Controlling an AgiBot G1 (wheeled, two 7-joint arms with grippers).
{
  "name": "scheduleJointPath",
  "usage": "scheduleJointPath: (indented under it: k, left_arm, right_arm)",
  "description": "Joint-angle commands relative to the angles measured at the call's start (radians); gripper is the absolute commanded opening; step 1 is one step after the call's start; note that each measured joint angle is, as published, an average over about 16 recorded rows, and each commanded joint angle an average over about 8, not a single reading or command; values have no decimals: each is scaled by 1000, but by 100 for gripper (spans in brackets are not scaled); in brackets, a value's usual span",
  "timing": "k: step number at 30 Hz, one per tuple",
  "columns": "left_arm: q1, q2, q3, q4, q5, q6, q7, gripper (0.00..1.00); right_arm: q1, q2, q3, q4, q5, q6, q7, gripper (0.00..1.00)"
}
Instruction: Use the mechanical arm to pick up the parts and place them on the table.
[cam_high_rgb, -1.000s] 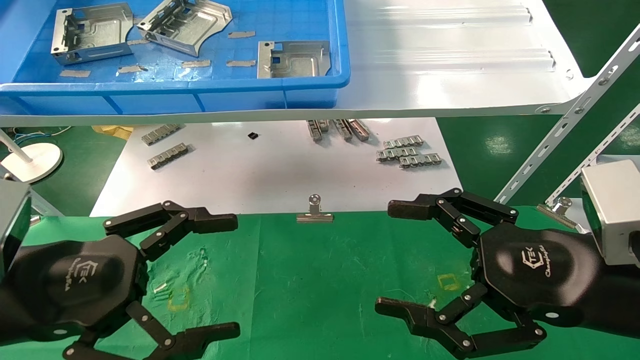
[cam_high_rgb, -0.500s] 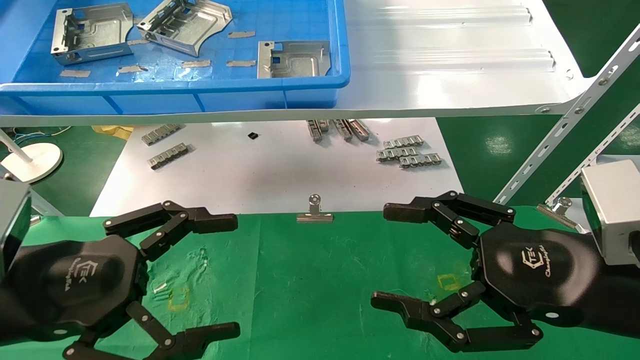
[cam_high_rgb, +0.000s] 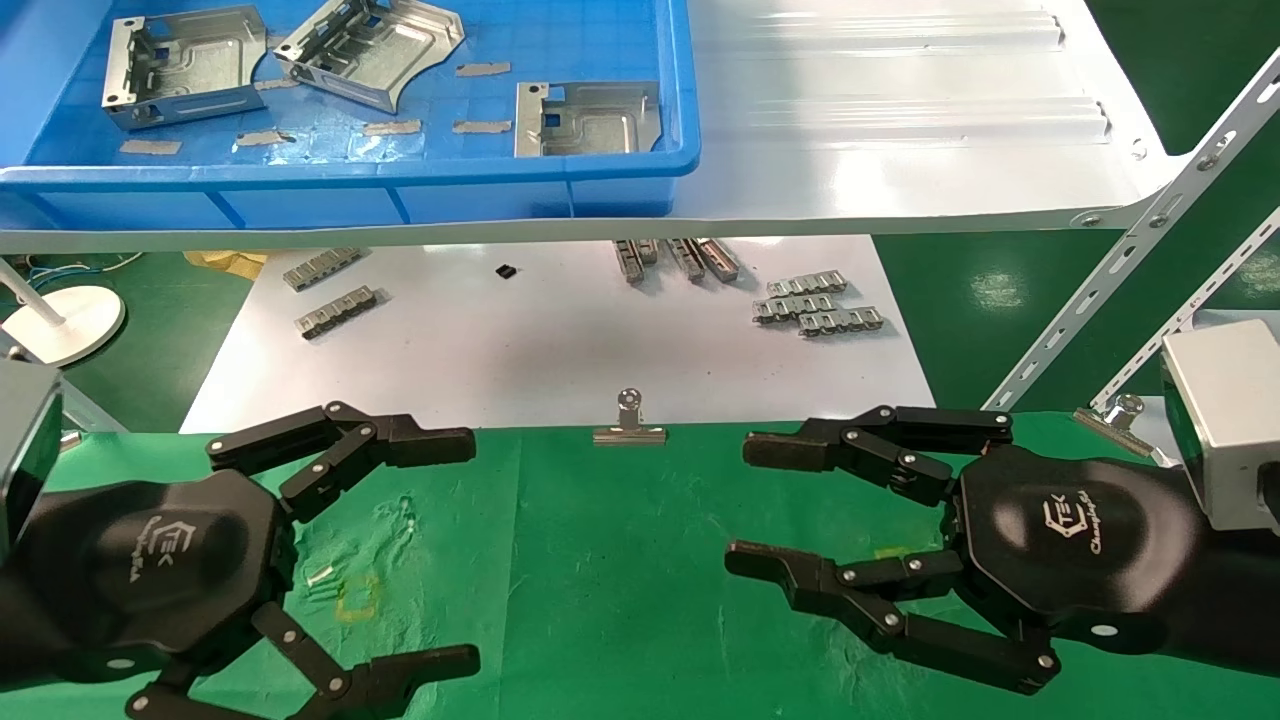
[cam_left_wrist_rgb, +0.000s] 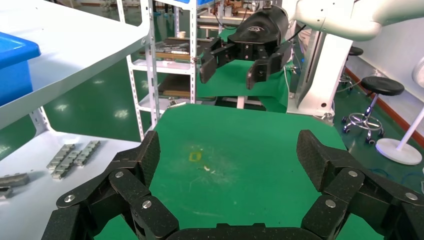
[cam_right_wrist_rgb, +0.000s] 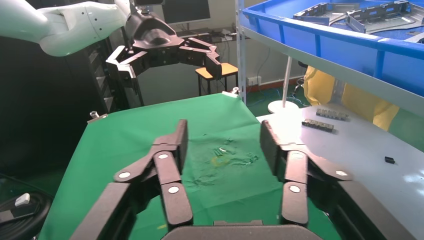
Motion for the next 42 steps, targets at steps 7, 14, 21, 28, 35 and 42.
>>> scheduleJointPath:
  k: [7,14,21,28,35,42]
  left_arm:
    - [0,0,0,0,0,0,0,100]
    - [-1,0,-1,0,-1,-1,0,100]
    - [-79,6,-14,8,-6,-41,-41,100]
    - [-292,49,26,50,123,-201,-181,100]
    - [-578,210,188,263,446,-377,-350,100]
    - [-826,355,315,600,695,-442,-409,100]
  right_arm:
    - [0,0,0,0,0,0,0,0]
    - [0,0,0,0,0,0,0,0]
    - [0,0,0,0,0,0,0,0]
    - [0,0,0,0,0,0,0,0]
    - [0,0,0,0,0,0,0,0]
    - [0,0,0,0,0,0,0,0]
